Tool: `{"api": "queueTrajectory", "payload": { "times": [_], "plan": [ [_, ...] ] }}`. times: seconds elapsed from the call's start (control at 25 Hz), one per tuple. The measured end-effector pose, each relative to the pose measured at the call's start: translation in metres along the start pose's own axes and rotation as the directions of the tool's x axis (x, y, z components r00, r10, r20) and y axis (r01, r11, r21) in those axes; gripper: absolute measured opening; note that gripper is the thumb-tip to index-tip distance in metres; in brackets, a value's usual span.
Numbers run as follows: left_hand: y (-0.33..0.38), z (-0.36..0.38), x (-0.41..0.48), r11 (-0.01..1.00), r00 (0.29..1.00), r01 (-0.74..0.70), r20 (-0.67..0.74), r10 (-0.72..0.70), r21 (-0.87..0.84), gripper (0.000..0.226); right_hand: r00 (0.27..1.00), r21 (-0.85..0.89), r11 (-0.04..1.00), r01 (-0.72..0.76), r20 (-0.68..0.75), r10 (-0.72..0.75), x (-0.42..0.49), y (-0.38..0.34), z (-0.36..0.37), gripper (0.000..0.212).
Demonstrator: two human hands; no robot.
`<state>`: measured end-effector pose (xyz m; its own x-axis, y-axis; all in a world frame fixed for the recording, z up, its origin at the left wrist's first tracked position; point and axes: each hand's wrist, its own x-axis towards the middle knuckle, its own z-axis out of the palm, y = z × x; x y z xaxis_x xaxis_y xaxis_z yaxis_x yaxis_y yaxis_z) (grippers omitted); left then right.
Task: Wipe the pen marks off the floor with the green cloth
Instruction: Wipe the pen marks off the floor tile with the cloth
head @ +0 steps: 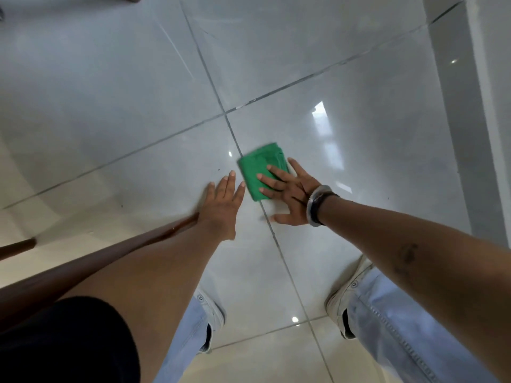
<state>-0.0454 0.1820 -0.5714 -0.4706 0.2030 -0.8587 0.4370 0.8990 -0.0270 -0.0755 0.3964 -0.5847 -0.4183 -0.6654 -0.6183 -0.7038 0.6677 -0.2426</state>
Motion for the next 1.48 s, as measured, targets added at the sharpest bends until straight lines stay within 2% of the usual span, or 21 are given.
{"api": "queueTrajectory", "payload": {
  "times": [0.04,0.12,0.2,0.28,0.32,0.36,0.4,0.44,0.56,0.64,0.72,0.8,0.88,1.0,1.16,1.28,1.32,1.36,1.4,1.44,1.48],
  "plan": [
    [-0.003,-0.002,0.000,1.000,1.000,-0.009,0.013,0.009,0.002,0.138,0.998,-0.017,0.998,0.055,0.010,-0.055,-0.009,0.007,0.006,0.079],
    [-0.010,-0.005,0.001,0.999,0.999,-0.029,0.022,0.029,0.018,0.141,1.000,-0.014,1.000,0.003,0.001,-0.003,-0.019,0.030,0.008,0.076],
    [-0.011,-0.002,-0.001,0.999,0.999,-0.042,0.024,0.042,0.021,0.144,0.972,0.015,0.973,-0.230,-0.042,0.231,-0.015,0.051,-0.001,0.086],
    [-0.006,0.003,-0.002,1.000,1.000,-0.016,0.014,0.016,-0.004,0.147,0.808,0.261,0.792,-0.551,-0.071,0.585,0.004,0.071,-0.019,0.089],
    [-0.005,0.004,-0.001,1.000,1.000,-0.009,0.015,0.010,-0.013,0.148,0.723,0.375,0.682,-0.627,-0.046,0.690,0.015,0.073,-0.030,0.090],
    [-0.005,0.003,0.000,1.000,1.000,-0.012,0.017,0.012,-0.020,0.148,0.695,0.425,0.636,-0.644,-0.024,0.719,0.022,0.068,-0.039,0.092],
    [-0.006,0.001,0.001,1.000,1.000,-0.019,0.023,0.019,-0.019,0.147,0.719,0.416,0.655,-0.631,-0.003,0.695,0.025,0.058,-0.042,0.096],
    [-0.008,-0.002,0.002,1.000,0.999,-0.023,0.027,0.023,-0.014,0.146,0.781,0.364,0.726,-0.584,0.008,0.624,0.022,0.047,-0.036,0.099],
    [-0.009,-0.016,0.003,1.000,0.996,0.010,0.087,-0.009,-0.011,0.137,0.966,0.082,0.963,-0.255,0.073,0.250,-0.021,-0.001,0.002,0.094],
    [-0.009,-0.023,0.003,0.999,0.993,0.040,0.111,-0.039,-0.015,0.133,0.986,-0.025,0.999,-0.024,0.163,0.028,-0.057,-0.026,0.034,0.084],
    [-0.007,-0.025,0.002,0.999,0.993,0.045,0.113,-0.042,-0.016,0.132,0.982,-0.029,0.995,0.091,0.168,-0.085,-0.067,-0.027,0.047,0.076],
    [0.000,-0.021,-0.001,0.998,0.992,0.051,0.117,-0.047,-0.034,0.134,0.992,-0.063,0.995,0.084,0.100,-0.077,-0.044,-0.009,0.034,0.071],
    [0.005,-0.016,-0.004,0.996,0.992,0.069,0.111,-0.062,-0.059,0.135,0.996,-0.082,0.992,-0.092,-0.025,0.091,-0.001,0.015,0.005,0.070],
    [0.002,-0.020,-0.006,0.998,0.986,0.053,0.161,-0.049,-0.019,0.134,0.949,0.006,0.952,-0.305,-0.076,0.305,0.048,0.032,-0.039,0.067],
    [-0.007,-0.040,-0.013,0.992,0.973,0.122,0.201,-0.116,-0.016,0.124,0.933,-0.025,0.934,-0.356,-0.065,0.354,0.003,0.018,-0.010,0.059],
    [0.004,-0.052,-0.026,0.969,0.967,0.196,0.194,-0.165,-0.150,0.113,0.930,-0.152,0.918,-0.366,-0.056,0.362,-0.061,0.001,0.019,0.047],
    [0.013,-0.056,-0.033,0.951,0.964,0.225,0.192,-0.185,-0.212,0.108,0.911,-0.186,0.892,-0.413,-0.072,0.407,-0.072,0.000,0.026,0.043],
    [0.024,-0.060,-0.045,0.921,0.959,0.258,0.195,-0.206,-0.293,0.102,0.881,-0.134,0.871,-0.473,-0.034,0.473,-0.079,0.000,0.028,0.040],
    [0.035,-0.065,-0.057,0.870,0.953,0.290,0.208,-0.223,-0.398,0.095,0.831,0.002,0.832,-0.555,0.041,0.554,-0.083,0.000,0.025,0.036],
    [0.047,-0.071,-0.072,0.790,0.945,0.321,0.229,-0.233,-0.523,0.089,0.732,0.255,0.690,-0.678,0.143,0.666,-0.089,-0.002,0.014,0.033],
    [0.059,-0.078,-0.092,0.667,0.935,0.354,0.261,-0.240,-0.655,0.085,0.594,0.555,0.387,-0.736,0.256,0.763,-0.097,-0.006,-0.005,0.028]
  ]
}}
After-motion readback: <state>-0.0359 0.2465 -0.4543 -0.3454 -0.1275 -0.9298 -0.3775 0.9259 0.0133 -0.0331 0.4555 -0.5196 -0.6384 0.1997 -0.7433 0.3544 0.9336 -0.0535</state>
